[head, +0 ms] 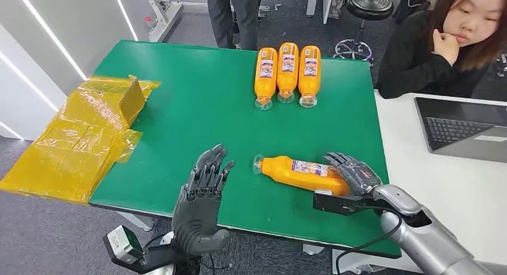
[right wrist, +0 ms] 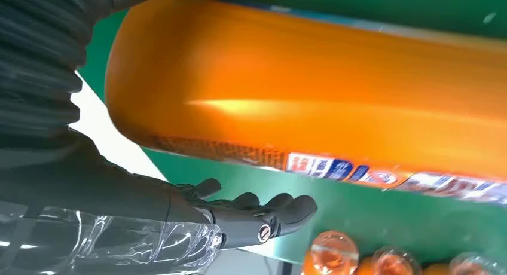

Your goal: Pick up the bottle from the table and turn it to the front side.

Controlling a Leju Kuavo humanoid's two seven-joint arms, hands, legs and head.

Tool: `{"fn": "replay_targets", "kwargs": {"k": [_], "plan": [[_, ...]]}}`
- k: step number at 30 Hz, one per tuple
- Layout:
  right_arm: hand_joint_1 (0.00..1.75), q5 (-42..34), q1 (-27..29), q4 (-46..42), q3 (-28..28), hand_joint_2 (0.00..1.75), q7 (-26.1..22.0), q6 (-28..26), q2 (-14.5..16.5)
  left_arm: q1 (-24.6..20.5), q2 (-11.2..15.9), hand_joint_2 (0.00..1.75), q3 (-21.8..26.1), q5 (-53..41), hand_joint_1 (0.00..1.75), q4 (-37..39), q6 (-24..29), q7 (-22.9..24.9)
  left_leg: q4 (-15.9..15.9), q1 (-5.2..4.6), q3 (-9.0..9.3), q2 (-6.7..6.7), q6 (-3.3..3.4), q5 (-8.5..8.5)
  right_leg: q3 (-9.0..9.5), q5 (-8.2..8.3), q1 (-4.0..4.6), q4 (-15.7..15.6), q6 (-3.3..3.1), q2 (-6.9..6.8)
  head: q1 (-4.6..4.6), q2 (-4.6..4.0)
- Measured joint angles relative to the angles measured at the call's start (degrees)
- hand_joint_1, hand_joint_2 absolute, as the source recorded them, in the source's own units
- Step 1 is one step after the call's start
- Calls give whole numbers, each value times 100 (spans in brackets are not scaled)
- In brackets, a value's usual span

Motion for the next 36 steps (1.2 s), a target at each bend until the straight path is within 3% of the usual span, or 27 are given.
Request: {"fn": "replay_targets", "kwargs": {"k": [8,16,27,36], "plan": [[0,-514,-662,275,423,175,-122,1409,8,23,8,175,1,0,0,2,-8,-1,0,0,1,1,-1,1,-1,1,0,0,0,1,0,0],[0,-1274,-1306,566,941,175,17,1813,21,83,8,175,9,-13,0,4,37,0,0,0,1,-1,-1,1,-1,1,0,0,-1,0,1,0],[0,-1749,-1579,874,1526,175,130,1787,73,81,8,175,19,2,0,4,50,-1,1,0,2,-2,-1,1,-1,1,0,0,-1,-1,0,0],[0,-1901,-1292,1165,1804,175,86,1032,152,-4,9,175,29,25,0,6,20,-1,0,2,16,4,-2,-2,8,1,1,-2,-1,7,0,0]]}}
